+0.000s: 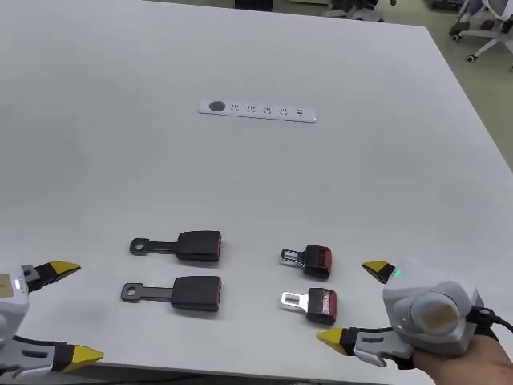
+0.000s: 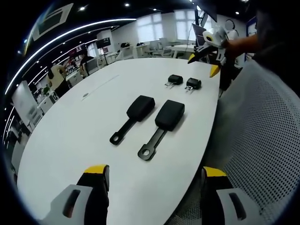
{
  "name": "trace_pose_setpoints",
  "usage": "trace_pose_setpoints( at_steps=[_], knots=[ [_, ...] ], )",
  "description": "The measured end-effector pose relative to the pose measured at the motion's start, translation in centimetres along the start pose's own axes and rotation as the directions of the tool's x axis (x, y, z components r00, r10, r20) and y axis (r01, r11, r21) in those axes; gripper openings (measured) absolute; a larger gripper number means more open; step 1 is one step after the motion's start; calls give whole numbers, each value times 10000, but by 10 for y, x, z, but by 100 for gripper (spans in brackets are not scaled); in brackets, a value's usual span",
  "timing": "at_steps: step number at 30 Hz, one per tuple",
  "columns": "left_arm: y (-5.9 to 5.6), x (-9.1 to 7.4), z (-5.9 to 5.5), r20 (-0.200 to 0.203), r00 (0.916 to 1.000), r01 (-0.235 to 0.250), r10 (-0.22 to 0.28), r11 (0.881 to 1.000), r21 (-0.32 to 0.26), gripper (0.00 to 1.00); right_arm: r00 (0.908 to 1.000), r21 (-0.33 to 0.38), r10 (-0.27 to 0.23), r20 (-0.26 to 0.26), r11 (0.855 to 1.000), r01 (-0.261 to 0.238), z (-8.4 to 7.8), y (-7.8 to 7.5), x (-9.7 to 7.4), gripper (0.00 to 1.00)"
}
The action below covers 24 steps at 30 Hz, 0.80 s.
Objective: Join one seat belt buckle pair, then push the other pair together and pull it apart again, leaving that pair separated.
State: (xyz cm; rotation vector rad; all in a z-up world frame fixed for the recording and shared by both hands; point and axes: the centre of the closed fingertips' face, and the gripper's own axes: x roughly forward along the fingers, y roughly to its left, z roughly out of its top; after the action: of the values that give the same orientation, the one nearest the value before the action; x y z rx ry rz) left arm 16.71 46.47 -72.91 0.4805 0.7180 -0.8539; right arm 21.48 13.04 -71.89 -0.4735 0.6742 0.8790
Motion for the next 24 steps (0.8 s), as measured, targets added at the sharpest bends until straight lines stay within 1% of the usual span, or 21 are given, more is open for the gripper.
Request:
trace_pose_setpoints(
  at_steps=[3, 5, 7, 9, 10, 11, 13, 17, 19, 21, 22, 24],
  knots=[
    [0, -1, 0, -35, 10000, 66, -66, 10000, 71, 81, 10000, -52, 63, 35, 10000, -63, 2, -1, 0, 77],
    [-2, -2, 3, 3, 9999, 135, -135, 9999, 73, 80, 9997, -111, 241, -38, 9996, -242, 3, 2, 0, 75],
    [-2, -3, 4, 3, 9998, 174, -174, 9998, 94, 79, 9994, -380, 325, -89, 9987, -328, 4, 3, 0, 75],
    [-5, -5, 5, -164, 9990, 423, -423, 9991, -28, 75, 9987, -520, 483, -139, 9974, -490, 5, 4, 1, 75],
    [-7, -5, 4, -250, 9982, 536, -536, 9986, -20, 71, 9986, -594, 507, -139, 9969, -515, 6, 3, 1, 75],
    [-8, -5, 4, -332, 9978, 582, -578, 9982, 116, 70, 9984, -664, 555, -135, 9962, -563, 6, 4, 2, 74],
    [-7, -2, 9, -376, 9973, 640, -627, 9974, 340, 70, 9969, -714, 759, -222, 9944, -774, 6, 6, 3, 71],
    [-5, 8, 21, -442, 9960, 820, -783, 9926, 898, 69, 9958, -757, 839, -368, 9934, -865, 4, 6, 6, 67],
    [-6, 15, 26, -567, 9941, 983, -922, 9883, 1170, 68, 9949, -759, 929, -391, 9925, -957, 3, 7, 7, 65],
    [-7, 23, 27, -738, 9917, 1142, -1048, 9838, 1379, 66, 9934, -803, 1069, -426, 9907, -1100, 2, 9, 9, 61],
    [-7, 24, 28, -746, 9913, 1178, -1082, 9833, 1390, 65, 9929, -825, 1105, -431, 9901, -1137, 2, 9, 9, 59],
    [-10, 31, 35, -682, 9896, 1353, -1268, 9810, 1391, 63, 9917, -829, 1204, -441, 9889, -1237, 1, 11, 12, 59]
  ],
)
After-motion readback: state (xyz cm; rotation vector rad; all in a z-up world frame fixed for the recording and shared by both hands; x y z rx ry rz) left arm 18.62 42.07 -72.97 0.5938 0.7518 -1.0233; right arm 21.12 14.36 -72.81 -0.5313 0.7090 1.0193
